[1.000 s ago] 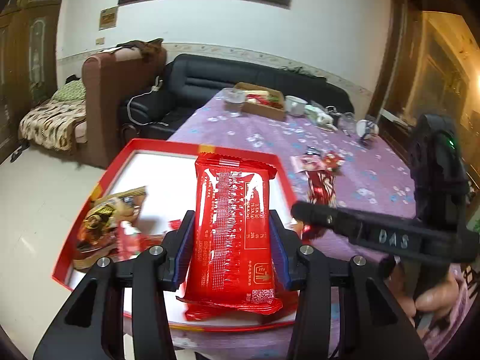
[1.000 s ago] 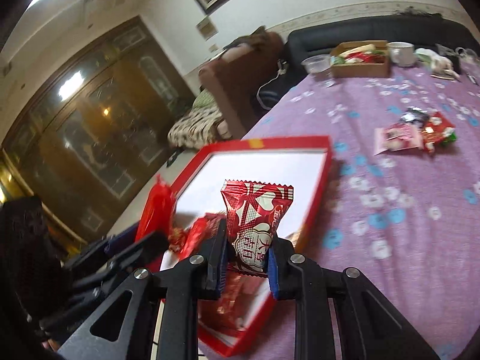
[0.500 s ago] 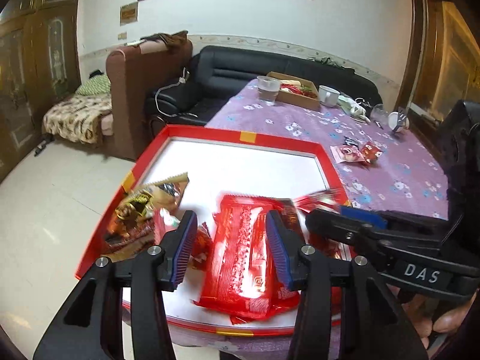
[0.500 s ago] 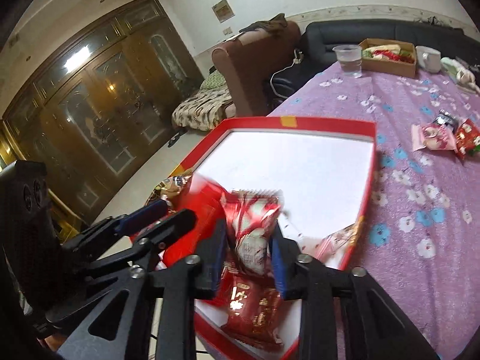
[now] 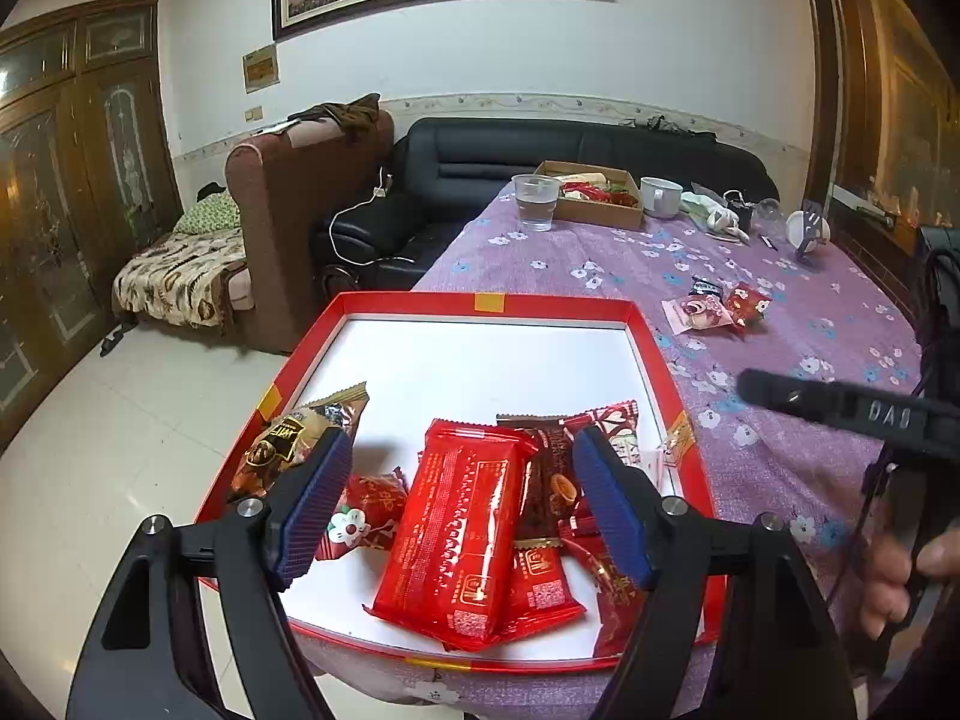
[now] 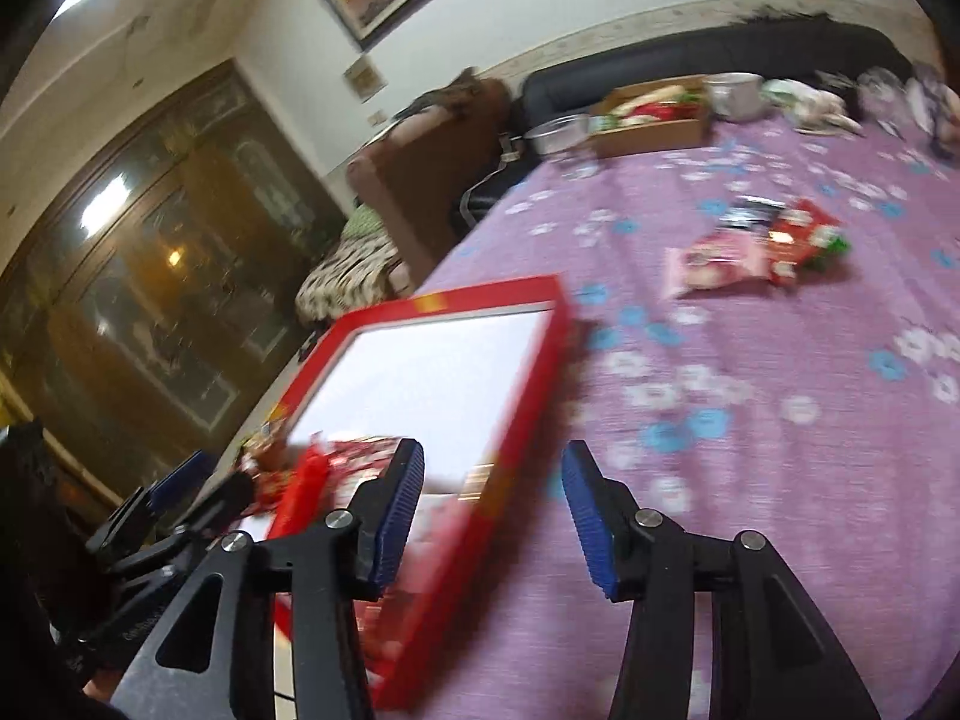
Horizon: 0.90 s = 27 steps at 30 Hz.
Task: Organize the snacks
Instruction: 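Move both open grippers back to the remaining snacks on the table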
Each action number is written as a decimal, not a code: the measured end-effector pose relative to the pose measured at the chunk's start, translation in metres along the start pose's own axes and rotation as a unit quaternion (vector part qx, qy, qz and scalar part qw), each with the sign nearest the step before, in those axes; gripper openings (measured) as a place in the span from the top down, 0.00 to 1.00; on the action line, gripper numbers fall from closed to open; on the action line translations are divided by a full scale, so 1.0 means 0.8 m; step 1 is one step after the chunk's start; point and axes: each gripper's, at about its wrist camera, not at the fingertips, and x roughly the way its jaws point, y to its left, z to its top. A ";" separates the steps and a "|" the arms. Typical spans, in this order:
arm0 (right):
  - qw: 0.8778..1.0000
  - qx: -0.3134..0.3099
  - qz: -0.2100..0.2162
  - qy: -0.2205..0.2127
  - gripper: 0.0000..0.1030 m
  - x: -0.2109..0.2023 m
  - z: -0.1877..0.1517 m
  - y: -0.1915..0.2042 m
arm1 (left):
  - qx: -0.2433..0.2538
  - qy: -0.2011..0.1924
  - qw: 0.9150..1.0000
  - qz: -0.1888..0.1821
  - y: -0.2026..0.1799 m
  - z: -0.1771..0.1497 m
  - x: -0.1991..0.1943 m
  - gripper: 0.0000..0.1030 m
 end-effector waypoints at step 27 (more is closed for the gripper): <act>0.977 0.191 -0.032 -0.088 0.41 -0.081 0.003 -0.210 | 0.056 0.014 0.998 0.003 -0.075 0.008 0.013 0.22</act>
